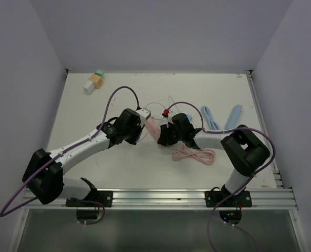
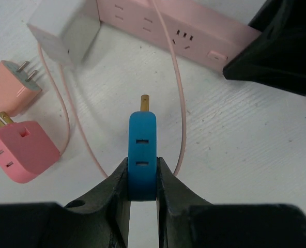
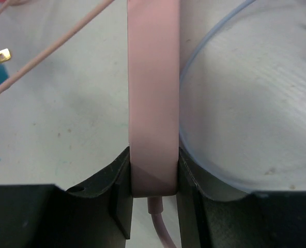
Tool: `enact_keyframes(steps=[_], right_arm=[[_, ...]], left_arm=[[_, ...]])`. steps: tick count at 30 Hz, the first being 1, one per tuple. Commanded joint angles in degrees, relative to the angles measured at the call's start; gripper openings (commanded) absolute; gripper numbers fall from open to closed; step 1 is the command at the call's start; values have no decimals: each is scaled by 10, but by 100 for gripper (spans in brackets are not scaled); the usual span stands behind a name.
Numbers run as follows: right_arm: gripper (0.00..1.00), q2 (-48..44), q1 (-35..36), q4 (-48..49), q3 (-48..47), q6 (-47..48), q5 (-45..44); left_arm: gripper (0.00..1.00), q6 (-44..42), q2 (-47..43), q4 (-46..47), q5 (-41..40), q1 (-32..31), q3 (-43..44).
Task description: Pull the plug off the socket
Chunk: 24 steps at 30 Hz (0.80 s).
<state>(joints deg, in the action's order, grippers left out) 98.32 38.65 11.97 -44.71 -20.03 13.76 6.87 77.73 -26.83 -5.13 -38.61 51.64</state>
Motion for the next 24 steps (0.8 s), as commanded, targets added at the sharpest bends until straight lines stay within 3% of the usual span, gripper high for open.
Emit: enact_keyframes(steps=[1, 7, 11, 17, 24], right_arm=[[0, 24, -23, -72, 0, -12, -92], [0, 7, -24, -63, 9, -9, -80], [0, 0, -24, -62, 11, 2, -44], [0, -9, -24, -33, 21, 2, 14], [0, -11, -24, -7, 27, 0, 56]], left_arm=[[0, 3, -27, -2, 29, -1, 4], [0, 33, -39, -16, -17, 23, 9], [0, 68, -37, -4, -44, 126, 9], [0, 98, 9, 26, -80, 193, 50], [15, 123, 110, 53, -58, 209, 108]])
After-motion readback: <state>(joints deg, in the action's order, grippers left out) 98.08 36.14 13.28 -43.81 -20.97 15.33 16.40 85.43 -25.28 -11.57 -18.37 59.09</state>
